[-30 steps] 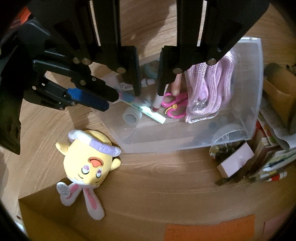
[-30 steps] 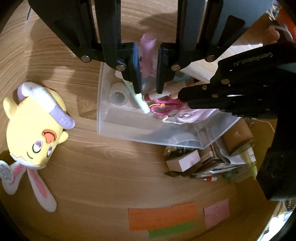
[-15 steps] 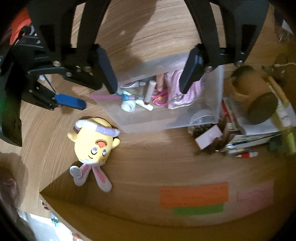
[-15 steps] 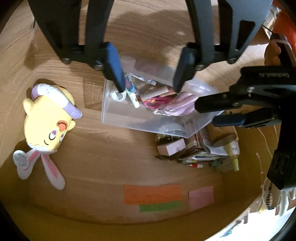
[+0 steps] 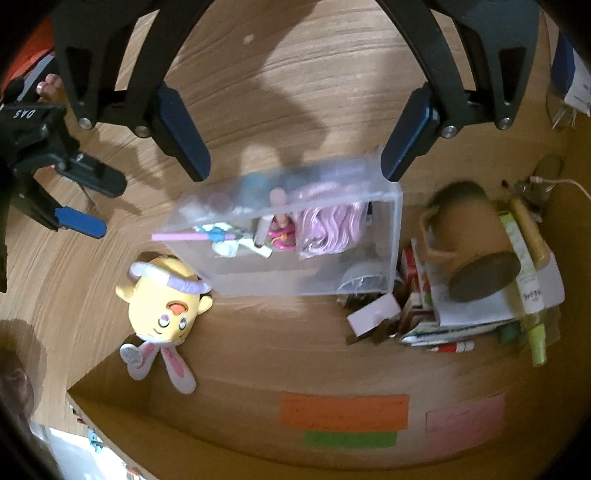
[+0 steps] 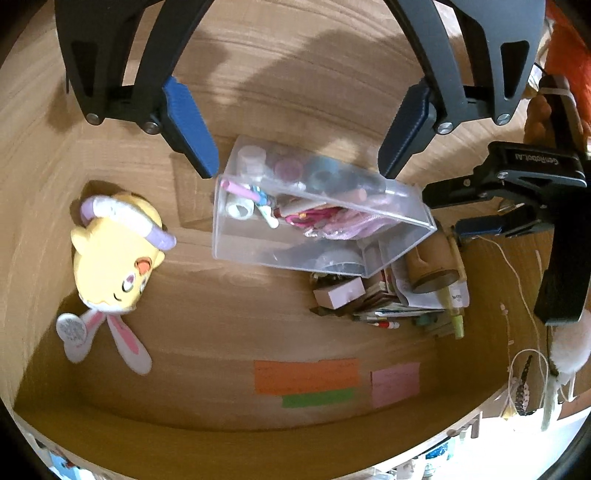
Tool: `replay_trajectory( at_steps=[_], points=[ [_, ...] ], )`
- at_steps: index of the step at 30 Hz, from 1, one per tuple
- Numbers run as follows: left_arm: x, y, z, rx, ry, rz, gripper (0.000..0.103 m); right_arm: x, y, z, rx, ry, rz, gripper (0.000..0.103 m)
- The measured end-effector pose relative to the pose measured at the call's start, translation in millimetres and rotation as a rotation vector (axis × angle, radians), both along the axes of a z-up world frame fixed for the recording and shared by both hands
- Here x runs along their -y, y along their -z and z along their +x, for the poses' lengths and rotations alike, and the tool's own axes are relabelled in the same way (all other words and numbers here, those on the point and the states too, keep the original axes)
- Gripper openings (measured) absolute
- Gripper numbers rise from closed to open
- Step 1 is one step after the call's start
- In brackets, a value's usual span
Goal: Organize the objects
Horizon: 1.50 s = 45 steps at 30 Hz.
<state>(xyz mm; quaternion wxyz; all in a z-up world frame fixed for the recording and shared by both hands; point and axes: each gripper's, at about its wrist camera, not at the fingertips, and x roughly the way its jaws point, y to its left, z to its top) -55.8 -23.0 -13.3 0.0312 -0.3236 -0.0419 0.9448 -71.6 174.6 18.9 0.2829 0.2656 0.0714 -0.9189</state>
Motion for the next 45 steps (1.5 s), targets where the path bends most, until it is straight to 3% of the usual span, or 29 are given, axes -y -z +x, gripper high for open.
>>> replay_trajectory(
  at_steps=[12, 45],
  points=[
    [-1.3, 13.1, 4.7, 0.019, -0.003, -0.011, 0.095, -3.8, 12.8, -4.5, 0.053, 0.013, -0.012, 0.087],
    [-3.1, 10.6, 6.0, 0.013, -0.005, -0.006, 0.096, -2.1, 16.7, -5.7, 0.072, 0.004, -0.018, 0.087]
  ],
)
